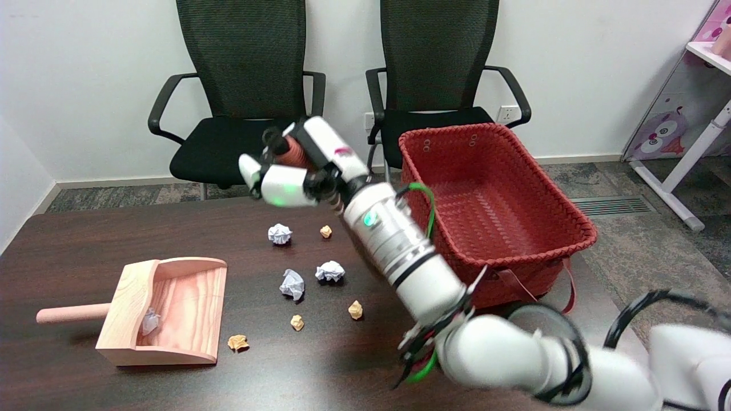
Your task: Sweep the paper ball into the dustpan.
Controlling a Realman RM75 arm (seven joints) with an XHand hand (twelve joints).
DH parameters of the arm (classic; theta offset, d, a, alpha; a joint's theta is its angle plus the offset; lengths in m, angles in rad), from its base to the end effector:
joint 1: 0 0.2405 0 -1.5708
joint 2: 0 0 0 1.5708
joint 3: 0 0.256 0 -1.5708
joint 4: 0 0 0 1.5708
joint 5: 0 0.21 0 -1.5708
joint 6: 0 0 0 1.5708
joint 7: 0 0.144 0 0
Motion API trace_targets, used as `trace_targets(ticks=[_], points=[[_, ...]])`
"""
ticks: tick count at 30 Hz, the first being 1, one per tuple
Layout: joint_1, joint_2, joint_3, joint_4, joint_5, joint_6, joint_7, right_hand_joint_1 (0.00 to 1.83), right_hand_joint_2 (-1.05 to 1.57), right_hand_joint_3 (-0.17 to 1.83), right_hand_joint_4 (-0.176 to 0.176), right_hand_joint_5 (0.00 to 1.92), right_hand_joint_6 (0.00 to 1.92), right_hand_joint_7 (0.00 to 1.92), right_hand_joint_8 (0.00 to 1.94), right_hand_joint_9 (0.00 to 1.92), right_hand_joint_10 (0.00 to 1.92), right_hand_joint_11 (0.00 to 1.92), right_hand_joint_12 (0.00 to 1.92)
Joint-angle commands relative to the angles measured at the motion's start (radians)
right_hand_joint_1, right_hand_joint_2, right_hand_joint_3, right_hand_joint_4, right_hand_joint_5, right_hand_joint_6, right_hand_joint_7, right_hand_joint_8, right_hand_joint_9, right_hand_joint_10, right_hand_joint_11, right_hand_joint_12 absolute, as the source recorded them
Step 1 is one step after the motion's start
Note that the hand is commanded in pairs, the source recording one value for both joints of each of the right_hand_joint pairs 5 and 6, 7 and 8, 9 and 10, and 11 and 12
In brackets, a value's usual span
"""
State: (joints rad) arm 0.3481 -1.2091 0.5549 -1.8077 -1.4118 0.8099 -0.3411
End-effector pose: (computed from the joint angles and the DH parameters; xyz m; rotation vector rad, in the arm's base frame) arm -0.1588 -0.3214 0.1197 1.7553 -0.7757 1.0284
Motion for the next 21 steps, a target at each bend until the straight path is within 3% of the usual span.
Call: trace_targets(ticks=[1, 9, 15, 21], points=[[-0.201, -0.349, -0.073, 0.223, -0.113, 0.183, -0.285, 0.98, 1.33, 1.43, 0.176, 1.92, 1.92, 1.92, 1.92, 1.92, 1.92, 1.92, 1.92], [-0.144, -0.357, -0.105, 0.361, -0.193, 0.151, -0.265, 0.98, 1.25, 1.51, 0.176, 1.92, 1.92, 1.92, 1.92, 1.92, 1.92, 1.92, 1.92], [-0.101, -0.356, -0.104, 0.461, -0.284, 0.123, -0.237, 0.95, 1.01, 1.78, 0.176, 1.92, 1.92, 1.92, 1.92, 1.92, 1.92, 1.92, 1.92], [-0.063, -0.357, -0.115, 0.543, -0.302, 0.135, -0.125, 0.90, 0.92, 1.80, 0.171, 1.92, 1.92, 1.92, 1.92, 1.92, 1.92, 1.92, 1.92]])
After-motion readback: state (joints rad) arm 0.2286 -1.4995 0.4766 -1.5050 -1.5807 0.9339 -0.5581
